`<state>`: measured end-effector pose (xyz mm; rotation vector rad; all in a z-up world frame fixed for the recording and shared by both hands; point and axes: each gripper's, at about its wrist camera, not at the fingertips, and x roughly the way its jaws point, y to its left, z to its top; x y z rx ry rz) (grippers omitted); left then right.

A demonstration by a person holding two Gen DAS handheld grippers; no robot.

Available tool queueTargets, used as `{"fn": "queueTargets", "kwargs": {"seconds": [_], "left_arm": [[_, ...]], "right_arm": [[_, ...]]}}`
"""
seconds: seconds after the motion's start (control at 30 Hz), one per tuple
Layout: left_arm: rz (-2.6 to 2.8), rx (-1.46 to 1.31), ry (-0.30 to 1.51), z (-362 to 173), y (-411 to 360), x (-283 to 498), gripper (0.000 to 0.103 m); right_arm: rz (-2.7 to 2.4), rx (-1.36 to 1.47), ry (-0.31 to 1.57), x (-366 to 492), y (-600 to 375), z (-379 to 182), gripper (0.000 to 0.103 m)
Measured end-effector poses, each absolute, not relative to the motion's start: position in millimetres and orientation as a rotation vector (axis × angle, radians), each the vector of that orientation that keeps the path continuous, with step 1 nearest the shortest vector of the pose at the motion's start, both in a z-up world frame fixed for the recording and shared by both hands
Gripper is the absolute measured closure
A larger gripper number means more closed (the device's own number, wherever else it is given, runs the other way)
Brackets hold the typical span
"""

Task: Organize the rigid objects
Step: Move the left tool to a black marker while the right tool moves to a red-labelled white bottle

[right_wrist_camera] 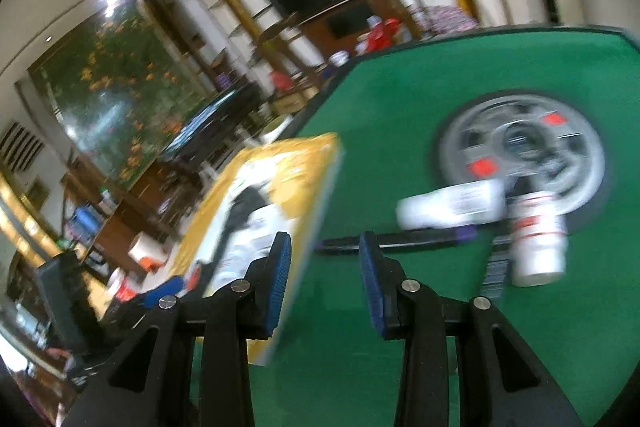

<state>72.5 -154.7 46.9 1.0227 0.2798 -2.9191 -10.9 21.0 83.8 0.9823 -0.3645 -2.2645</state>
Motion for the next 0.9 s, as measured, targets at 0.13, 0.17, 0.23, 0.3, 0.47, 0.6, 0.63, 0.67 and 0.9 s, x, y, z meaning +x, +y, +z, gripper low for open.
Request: {"fn": "queueTargets", "kwargs": {"seconds": [0.13,0.17,0.23,0.3,0.47,0.6,0.63,0.67,0.9], "left_arm": [[-2.984,1.076,0.203,55,-114,65,0.024],[-2.995,1.108,0.194,53,-104,62,0.024],[-3.021,1.167,0.194,47,-86,57,0.024],[-3.038,1.233,0.194,40,-69,54,0.024],[-3.068,1.329,0.124,31,-39,54,0.024],[-3.079,1.359,0.096,28,-32,57,0.024],[-3.078,1.363,0.101,27,-33,58,0.024],[-3.075,1.369,0.11,26,-33,58,0.024],[-3.064,1.415,0.182,18,-42,56,0.024]], "right_arm": [[-2.355,1.018,-0.462,-30,68,81,0.072],[-2.373,1.039,-0.469,-34,73,80,0.071],[-2.407,1.104,-0.468,-44,84,73,0.072],[-2.408,1.184,-0.484,-55,92,61,0.072],[-2.38,1.238,-0.517,-68,100,49,0.072],[-2.384,1.26,-0.5,-68,95,46,0.072],[-2.376,1.264,-0.504,-69,94,44,0.072],[-2.373,1.266,-0.509,-70,94,43,0.072],[-2.385,1.313,-0.424,-79,80,38,0.072]]}}
